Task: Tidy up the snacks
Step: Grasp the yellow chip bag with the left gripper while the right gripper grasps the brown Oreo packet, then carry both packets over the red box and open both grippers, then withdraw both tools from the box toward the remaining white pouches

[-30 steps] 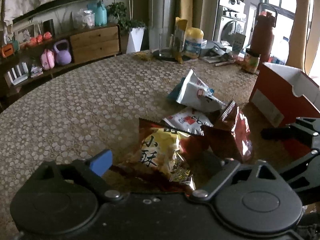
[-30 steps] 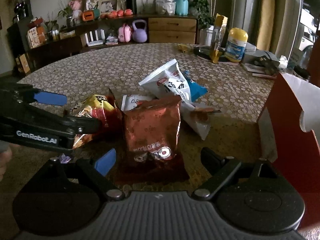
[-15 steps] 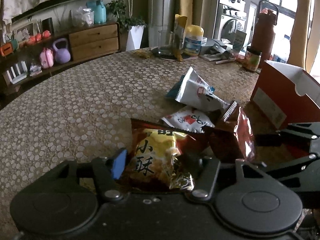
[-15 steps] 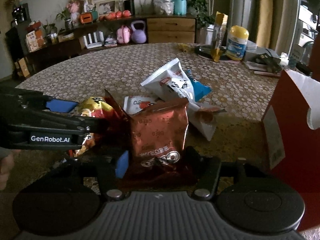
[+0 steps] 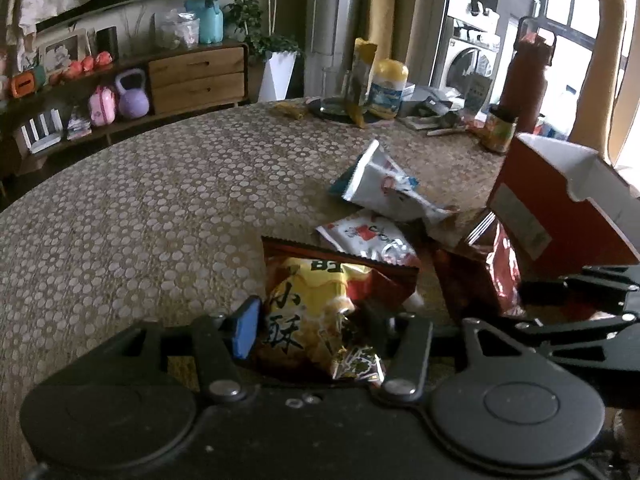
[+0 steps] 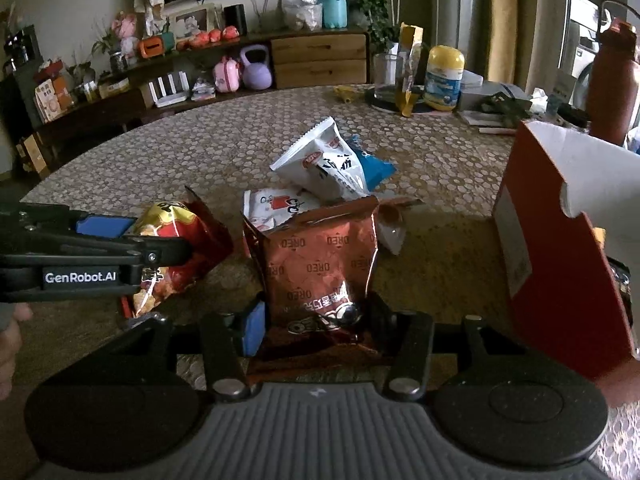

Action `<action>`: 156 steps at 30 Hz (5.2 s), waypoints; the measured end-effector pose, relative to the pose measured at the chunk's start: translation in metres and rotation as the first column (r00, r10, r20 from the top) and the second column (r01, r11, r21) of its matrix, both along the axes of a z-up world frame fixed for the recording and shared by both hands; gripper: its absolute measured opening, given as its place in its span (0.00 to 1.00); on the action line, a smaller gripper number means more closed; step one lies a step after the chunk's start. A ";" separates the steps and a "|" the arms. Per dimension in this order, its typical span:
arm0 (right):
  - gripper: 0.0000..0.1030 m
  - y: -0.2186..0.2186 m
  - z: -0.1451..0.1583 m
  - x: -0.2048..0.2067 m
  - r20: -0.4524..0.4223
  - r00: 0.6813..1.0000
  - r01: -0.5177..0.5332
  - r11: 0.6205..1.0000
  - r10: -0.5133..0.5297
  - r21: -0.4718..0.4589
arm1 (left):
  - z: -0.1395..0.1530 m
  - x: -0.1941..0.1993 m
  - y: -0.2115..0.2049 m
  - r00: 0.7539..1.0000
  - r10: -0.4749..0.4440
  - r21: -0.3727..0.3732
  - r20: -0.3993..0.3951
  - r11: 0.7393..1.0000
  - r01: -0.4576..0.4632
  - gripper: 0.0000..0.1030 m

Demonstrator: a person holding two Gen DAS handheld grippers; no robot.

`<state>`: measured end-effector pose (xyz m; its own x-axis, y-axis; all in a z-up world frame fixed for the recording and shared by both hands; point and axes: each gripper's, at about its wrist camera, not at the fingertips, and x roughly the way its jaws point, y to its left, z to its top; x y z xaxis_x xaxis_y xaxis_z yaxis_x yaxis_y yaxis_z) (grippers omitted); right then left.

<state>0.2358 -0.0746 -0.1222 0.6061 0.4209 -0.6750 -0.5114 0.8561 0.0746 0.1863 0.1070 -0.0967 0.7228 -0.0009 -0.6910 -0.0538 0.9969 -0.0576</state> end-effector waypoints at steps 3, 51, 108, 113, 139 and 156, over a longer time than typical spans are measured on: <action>0.49 -0.007 0.008 -0.010 0.006 1.000 0.005 1.000 -0.005 0.017 | 0.008 -0.011 -0.004 1.000 0.006 -0.011 0.009 1.000 -0.006 0.51; 0.49 -0.208 0.124 -0.049 0.198 0.937 0.264 0.955 -0.287 0.135 | 0.130 -0.023 -0.191 0.931 -0.228 -0.024 0.286 0.969 0.245 0.51; 0.63 -0.269 0.013 0.117 -0.013 0.929 0.364 0.919 -0.370 -0.148 | 0.019 0.160 -0.312 0.950 -0.311 0.165 -0.023 0.936 0.311 0.66; 0.64 -0.271 0.016 0.112 -0.005 0.926 0.374 0.917 -0.378 -0.138 | 0.027 0.153 -0.311 0.951 -0.308 0.149 0.010 0.941 0.303 0.76; 0.80 -0.253 0.076 0.037 0.096 0.931 0.358 0.932 -0.352 -0.059 | 0.090 0.078 -0.269 0.945 -0.293 0.073 0.145 0.956 0.285 0.91; 0.81 -0.226 0.107 -0.026 0.122 0.954 0.271 0.961 -0.275 0.055 | 0.117 0.010 -0.208 0.932 -0.287 0.033 0.223 0.957 0.287 1.00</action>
<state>0.2096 -0.3009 -0.0152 0.7812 0.2506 -0.5717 -0.2658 0.9622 0.0586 0.1958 -0.1012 0.0206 0.8274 -0.2315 -0.5117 0.2488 0.9679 -0.0357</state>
